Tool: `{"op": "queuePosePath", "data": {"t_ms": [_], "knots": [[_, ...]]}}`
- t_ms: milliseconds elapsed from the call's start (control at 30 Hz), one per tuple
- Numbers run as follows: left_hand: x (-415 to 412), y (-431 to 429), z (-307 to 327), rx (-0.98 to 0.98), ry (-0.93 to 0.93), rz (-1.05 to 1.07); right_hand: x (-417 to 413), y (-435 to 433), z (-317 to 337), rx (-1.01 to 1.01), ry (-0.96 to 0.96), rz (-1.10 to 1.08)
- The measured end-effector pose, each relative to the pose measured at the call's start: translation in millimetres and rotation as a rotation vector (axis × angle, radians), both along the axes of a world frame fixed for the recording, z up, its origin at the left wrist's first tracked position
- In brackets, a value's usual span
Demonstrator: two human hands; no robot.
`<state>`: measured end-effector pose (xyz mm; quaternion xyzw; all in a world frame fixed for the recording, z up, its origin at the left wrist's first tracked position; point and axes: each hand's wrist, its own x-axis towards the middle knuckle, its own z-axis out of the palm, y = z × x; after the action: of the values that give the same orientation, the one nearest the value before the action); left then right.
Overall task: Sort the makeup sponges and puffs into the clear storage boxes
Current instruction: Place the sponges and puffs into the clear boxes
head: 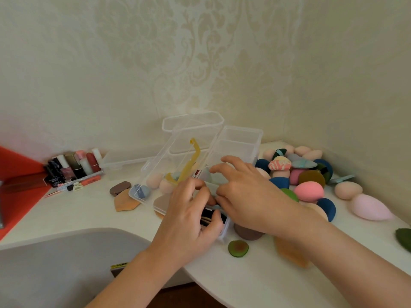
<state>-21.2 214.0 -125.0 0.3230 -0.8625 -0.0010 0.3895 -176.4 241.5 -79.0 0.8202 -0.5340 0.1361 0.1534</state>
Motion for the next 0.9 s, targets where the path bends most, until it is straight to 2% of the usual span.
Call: {"op": "queuePosePath", "data": {"t_ms": [133, 200, 267, 333, 400, 467, 567, 633, 800, 900], "knots": [[-4.5, 0.9, 1.6, -0.028, -0.039, -0.006, -13.3, -2.4, 1.0, 0.209, -0.013, 0.005], [-5.7, 0.2, 1.7, -0.018, -0.044, -0.004, -15.9, -1.8, 2.4, 0.252, -0.04, 0.041], [-5.5, 1.0, 1.2, -0.003, -0.031, -0.003, -20.3, -1.8, 6.2, 0.21, -0.092, 0.102], [-4.5, 3.0, 1.2, 0.01, 0.005, -0.012, -28.2, 0.2, 15.0, 0.131, -0.228, 0.155], [-3.2, 3.1, 1.2, 0.019, 0.015, -0.032, -39.5, 2.9, 26.1, 0.103, -0.466, 0.131], [-2.1, 1.4, 1.1, 0.017, -0.052, -0.053, -56.5, -1.7, 31.9, 0.015, -0.626, -0.032], [-1.1, -1.1, 0.4, 0.003, -0.117, -0.067, -93.6, -16.4, 28.3, -0.102, -0.517, -0.458], [-0.9, -0.8, 1.6, 0.008, -0.117, -0.077, -118.3, -23.4, 21.3, -0.029, -0.462, -0.635], [-3.3, -2.7, 4.0, 0.025, -0.128, -0.073, -138.2, -23.5, 10.7, 0.342, -0.415, -0.76], [-4.6, -3.2, 5.4, 0.03, -0.144, -0.069, -143.0, -29.2, 5.2, 0.314, -0.395, -0.818]]}}
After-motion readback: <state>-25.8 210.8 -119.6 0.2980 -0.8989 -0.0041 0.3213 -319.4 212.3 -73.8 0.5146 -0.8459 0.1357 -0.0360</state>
